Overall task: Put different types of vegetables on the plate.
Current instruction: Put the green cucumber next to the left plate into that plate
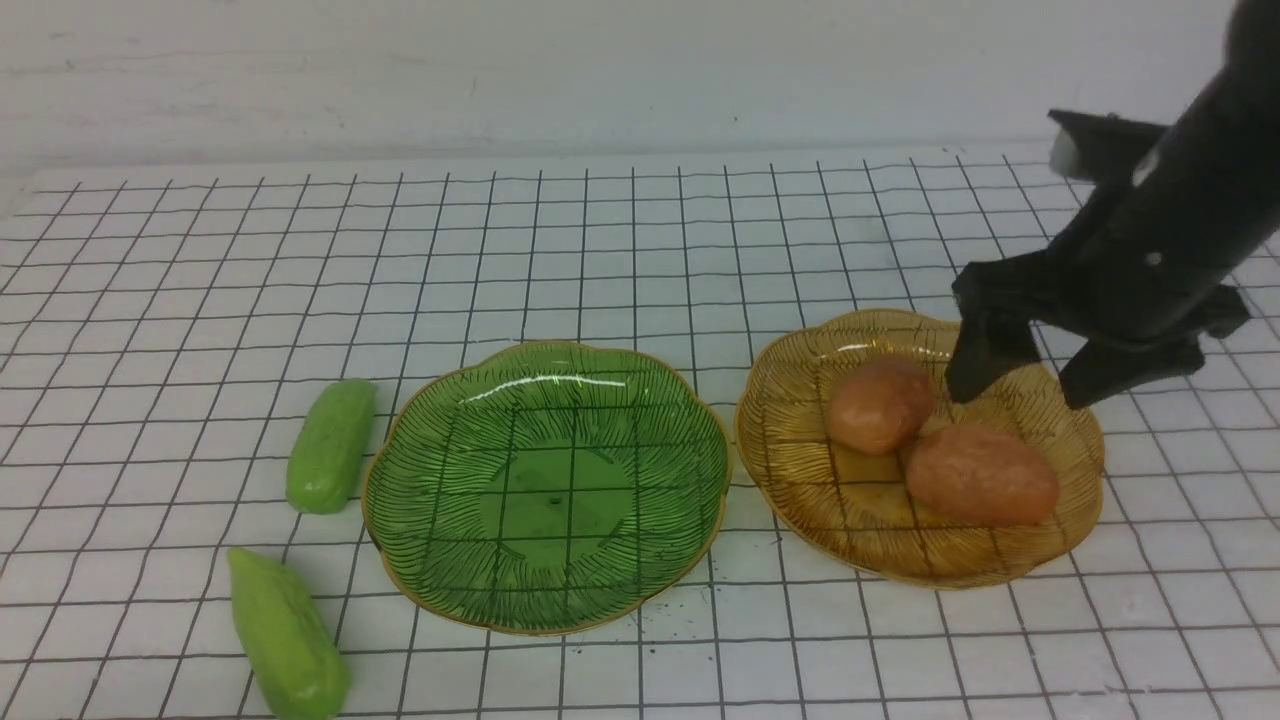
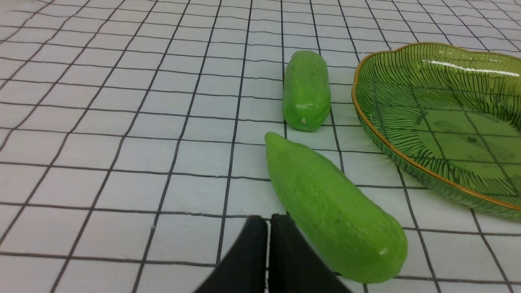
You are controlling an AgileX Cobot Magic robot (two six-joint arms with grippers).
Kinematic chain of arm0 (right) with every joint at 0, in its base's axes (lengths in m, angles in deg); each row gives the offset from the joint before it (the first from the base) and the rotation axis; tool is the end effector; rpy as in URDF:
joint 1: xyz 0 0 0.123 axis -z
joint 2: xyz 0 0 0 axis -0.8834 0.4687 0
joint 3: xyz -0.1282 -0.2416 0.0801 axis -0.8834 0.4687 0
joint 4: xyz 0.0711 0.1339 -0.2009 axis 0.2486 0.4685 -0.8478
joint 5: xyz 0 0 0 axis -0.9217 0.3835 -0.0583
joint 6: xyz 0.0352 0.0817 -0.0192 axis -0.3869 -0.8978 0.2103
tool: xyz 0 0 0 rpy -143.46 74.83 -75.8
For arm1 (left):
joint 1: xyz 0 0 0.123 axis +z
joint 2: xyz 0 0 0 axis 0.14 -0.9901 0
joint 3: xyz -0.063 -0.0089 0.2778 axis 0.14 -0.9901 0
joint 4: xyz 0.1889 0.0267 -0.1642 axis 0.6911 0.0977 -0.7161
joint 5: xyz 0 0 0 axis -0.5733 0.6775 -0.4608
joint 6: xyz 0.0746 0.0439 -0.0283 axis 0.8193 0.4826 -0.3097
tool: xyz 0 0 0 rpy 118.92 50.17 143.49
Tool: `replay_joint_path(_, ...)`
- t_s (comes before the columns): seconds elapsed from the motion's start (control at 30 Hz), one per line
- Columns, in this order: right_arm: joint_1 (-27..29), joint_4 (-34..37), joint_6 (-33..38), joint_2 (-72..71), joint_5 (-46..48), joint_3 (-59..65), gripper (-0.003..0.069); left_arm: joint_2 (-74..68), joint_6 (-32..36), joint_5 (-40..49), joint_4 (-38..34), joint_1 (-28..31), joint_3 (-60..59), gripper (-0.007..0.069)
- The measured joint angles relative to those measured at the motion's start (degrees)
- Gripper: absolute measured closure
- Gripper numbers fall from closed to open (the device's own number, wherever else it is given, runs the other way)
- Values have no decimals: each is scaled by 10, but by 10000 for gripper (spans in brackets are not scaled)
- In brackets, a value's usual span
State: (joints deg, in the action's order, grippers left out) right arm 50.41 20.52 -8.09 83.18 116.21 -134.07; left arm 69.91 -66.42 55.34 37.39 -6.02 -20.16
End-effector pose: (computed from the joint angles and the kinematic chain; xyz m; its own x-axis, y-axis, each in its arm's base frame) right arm 0.3080 0.0849 0.3088 -0.9770 -0.0762 -0.1991 -0.1262 0.9595 0.2518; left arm 0.0525 -0.0005 0.1701 -0.3052 -0.0970 -0.9473 -0.0374 0.9953 -0.0898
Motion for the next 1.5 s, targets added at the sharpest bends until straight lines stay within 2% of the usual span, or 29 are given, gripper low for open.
replay_joint_path(0.17,-1,10,32,-141,4,85,255,0,0,0,0,0,0,632)
replay_joint_path(0.2,-1,10,39,-193,7,118,314,0,0,0,0,0,0,632)
replay_joint_path(0.27,-1,8,42,-227,9,138,352,0,0,0,0,0,0,632)
replay_joint_path(0.3,-1,0,46,-292,12,169,423,0,0,0,0,0,0,632)
replay_joint_path(0.33,-1,-2,46,-292,12,172,431,0,0,0,0,0,0,632)
replay_joint_path(0.43,-1,-34,53,-420,17,221,564,0,0,0,0,0,0,632)
replay_joint_path(0.5,-1,-42,55,-456,18,232,592,0,0,0,0,0,0,632)
replay_joint_path(0.53,-1,-53,60,-514,15,249,632,0,0,0,0,0,0,632)
replay_joint_path(0.63,-1,-59,64,-629,-21,282,664,0,0,0,0,0,0,632)
replay_joint_path(0.8,-1,-60,70,-794,-95,336,671,0,-5,-1,-18,0,0,632)
replay_joint_path(0.93,-1,-65,72,-896,-173,405,673,0,-53,-7,-127,0,-1,632)
replay_joint_path(0.97,-1,-70,72,-912,-200,428,673,0,-74,-12,-178,0,-1,632)
replay_joint_path(1.1,-1,-94,72,-927,-298,518,673,0,-112,-40,-320,0,-1,632)
replay_joint_path(1.27,-1,-99,72,-908,-357,599,673,0,-117,-73,-416,0,-1,632)
replay_joint_path(1.33,-1,-102,72,-904,-363,612,673,0,-117,-63,-430,0,2,632)
replay_joint_path(1.5,-1,-112,72,-898,-401,636,673,-18,-51,66,-440,0,112,632)
